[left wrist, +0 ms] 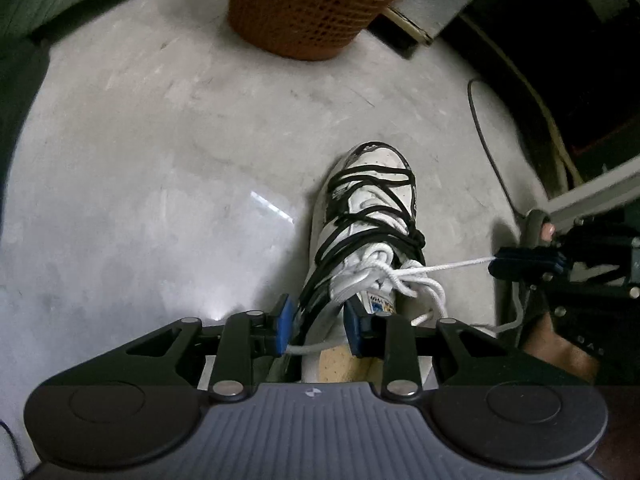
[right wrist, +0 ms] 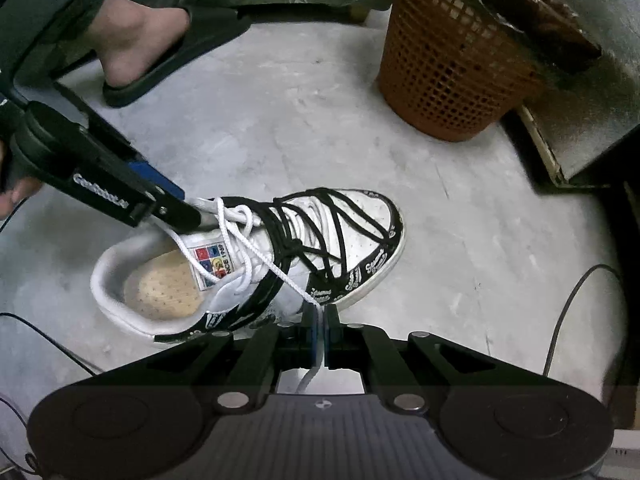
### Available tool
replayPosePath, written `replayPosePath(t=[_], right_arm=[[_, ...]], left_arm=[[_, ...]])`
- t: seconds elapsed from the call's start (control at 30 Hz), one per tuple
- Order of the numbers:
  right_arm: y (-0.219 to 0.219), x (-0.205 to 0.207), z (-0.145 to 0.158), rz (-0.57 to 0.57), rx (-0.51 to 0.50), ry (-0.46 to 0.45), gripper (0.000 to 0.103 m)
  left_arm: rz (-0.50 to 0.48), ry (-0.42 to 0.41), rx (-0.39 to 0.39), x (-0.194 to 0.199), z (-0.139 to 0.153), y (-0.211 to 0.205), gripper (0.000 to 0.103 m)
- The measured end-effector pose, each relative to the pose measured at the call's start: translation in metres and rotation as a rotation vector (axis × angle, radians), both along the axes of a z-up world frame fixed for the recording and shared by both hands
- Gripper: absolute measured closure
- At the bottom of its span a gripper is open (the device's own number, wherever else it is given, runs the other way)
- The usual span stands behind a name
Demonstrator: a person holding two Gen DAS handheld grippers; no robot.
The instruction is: Lace up shoes with both hands
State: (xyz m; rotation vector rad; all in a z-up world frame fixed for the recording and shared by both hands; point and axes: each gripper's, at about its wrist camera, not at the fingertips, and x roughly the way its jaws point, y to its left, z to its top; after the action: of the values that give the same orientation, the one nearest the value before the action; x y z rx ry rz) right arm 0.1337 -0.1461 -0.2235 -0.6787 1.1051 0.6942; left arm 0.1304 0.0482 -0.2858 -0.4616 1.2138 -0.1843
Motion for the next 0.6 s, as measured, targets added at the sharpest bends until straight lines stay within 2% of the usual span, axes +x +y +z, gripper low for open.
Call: replayPosePath(t=[0.27, 0.43, 0.53, 0.6], right_arm=[[-0.002, -0.002, -0.002, -0.031, 0.017, 0.022, 0.099], [-0.003, -0.003, 0.0, -0.04, 0.057, 0.055, 0.099], [-0.005, -0.002, 0.002, -0.074, 0.097, 0.061, 0.099], [-0.01, 0.0, 0.004, -0.131, 0.141, 0.071, 0.098]], left_arm=[[0.032, 0.018, -0.032, -0.001, -0.004, 0.006, 0.07], [0.087, 0.012, -0.116, -0.008, -0.005, 0.018, 0.071], [0.077, -0.051, -0.066, -0.016, 0.004, 0.021, 0.071], [0.111, -0.065, -0.037, -0.02, 0.007, 0.026, 0.073]])
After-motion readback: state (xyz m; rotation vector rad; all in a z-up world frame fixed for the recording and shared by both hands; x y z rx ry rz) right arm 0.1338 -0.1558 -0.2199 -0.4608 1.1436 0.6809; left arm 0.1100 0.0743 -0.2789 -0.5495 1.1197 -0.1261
